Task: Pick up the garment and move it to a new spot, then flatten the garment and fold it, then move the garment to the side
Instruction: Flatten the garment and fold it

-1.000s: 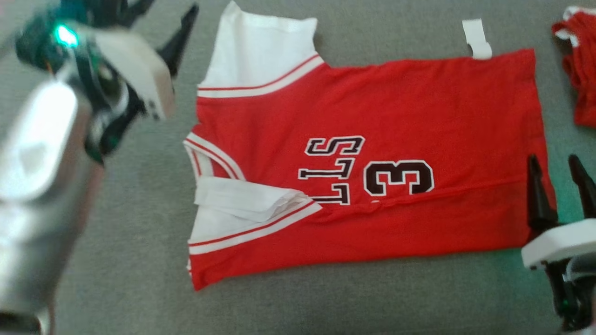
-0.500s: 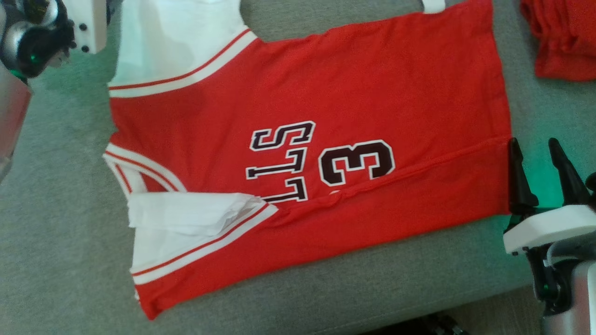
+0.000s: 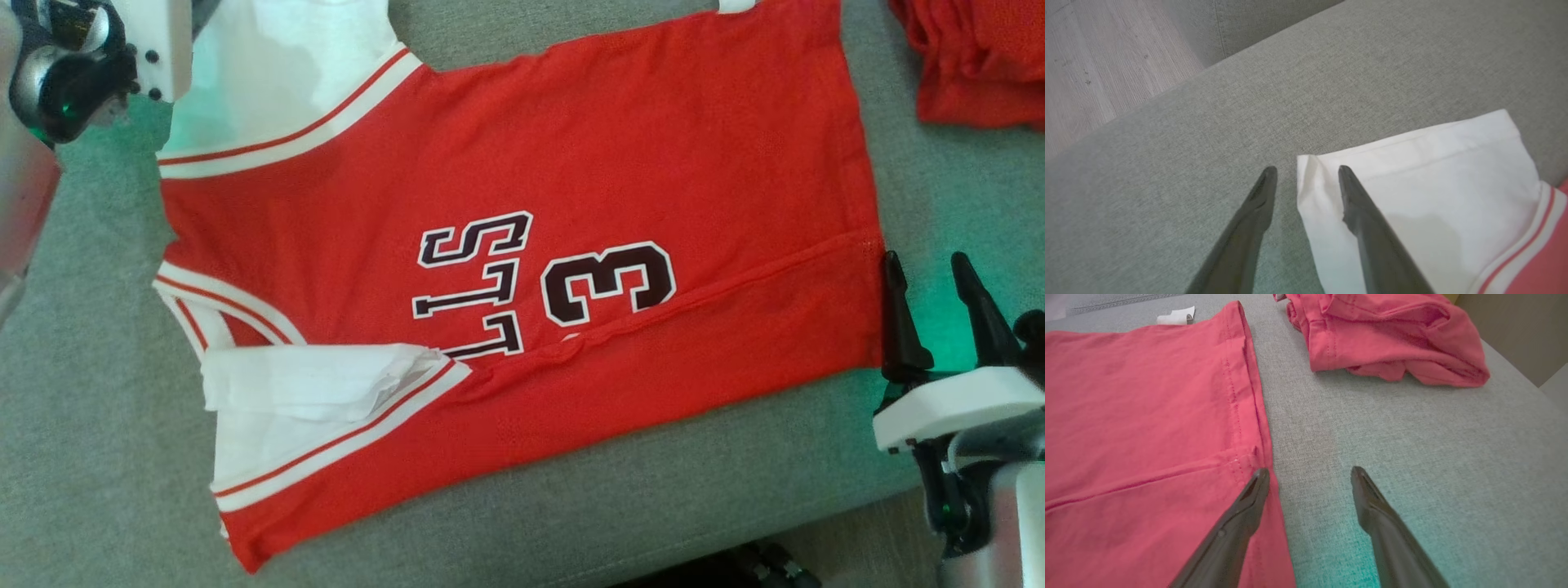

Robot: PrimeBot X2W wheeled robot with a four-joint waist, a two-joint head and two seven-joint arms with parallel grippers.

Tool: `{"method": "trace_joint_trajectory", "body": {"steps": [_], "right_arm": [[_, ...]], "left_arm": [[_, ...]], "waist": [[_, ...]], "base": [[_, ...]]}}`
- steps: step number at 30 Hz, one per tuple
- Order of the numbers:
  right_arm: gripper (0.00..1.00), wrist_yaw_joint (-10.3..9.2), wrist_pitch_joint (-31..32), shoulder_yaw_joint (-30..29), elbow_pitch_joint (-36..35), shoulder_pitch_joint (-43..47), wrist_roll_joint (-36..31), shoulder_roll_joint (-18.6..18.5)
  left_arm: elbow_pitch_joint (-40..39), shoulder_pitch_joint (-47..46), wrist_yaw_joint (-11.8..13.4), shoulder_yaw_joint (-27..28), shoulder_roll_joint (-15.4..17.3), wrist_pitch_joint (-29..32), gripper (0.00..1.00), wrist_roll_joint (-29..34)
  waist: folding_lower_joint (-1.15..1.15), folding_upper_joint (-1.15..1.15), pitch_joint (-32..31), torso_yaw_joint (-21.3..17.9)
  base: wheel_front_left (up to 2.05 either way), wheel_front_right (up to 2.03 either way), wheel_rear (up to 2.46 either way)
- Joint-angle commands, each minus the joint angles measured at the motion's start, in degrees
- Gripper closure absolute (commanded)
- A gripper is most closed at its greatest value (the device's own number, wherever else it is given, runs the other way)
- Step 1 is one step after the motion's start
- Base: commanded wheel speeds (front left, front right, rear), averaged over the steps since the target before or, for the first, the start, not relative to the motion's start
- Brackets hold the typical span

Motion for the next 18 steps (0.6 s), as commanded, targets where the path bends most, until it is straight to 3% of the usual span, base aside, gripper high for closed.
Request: {"method": "trace_joint_trajectory", "body": {"steps": [1, 3, 5, 13, 18], "right_arm": [[0.00, -0.04, -0.74, 1.00, -1.49, -0.55, -0.05, -0.25], [0.00, -0.04, -0.84, 1.15, -1.32, -0.65, 0.24, -0.18], [0.00, -0.04, -0.94, 1.29, -1.20, -0.74, 0.46, -0.12], [0.00, -0.04, -0.93, 2.32, -2.38, -2.07, 1.27, -0.52], [0.00, -0.04, 4.56, 6.03, -3.38, -11.54, 5.09, -2.32]], "left_arm": [[-0.93, -4.08, 0.10, 1.26, 2.69, -0.63, 0.39, -0.34], [-0.69, -4.40, 0.10, 0.58, 2.94, -1.05, 0.59, -0.35], [-0.55, -4.60, 0.10, 0.03, 3.04, -1.54, 1.00, -0.65], [-1.40, -4.78, 0.10, -2.79, 3.49, -3.51, 1.00, -2.29], [-4.47, -4.39, 0.10, -5.92, 5.25, -5.63, 1.00, -4.46]], "waist": [[0.00, 0.00, 0.17, -0.11], [0.00, 0.00, 0.36, -0.29], [0.00, 0.00, 0.51, -0.43], [0.00, 0.00, -0.23, 0.00], [0.00, 0.00, -1.89, 0.58]], "base": [[0.00, 0.00, 0.00], [0.00, 0.00, 0.00], [0.00, 0.00, 0.00], [0.00, 0.00, 0.00], [0.00, 0.00, 0.00]]}}
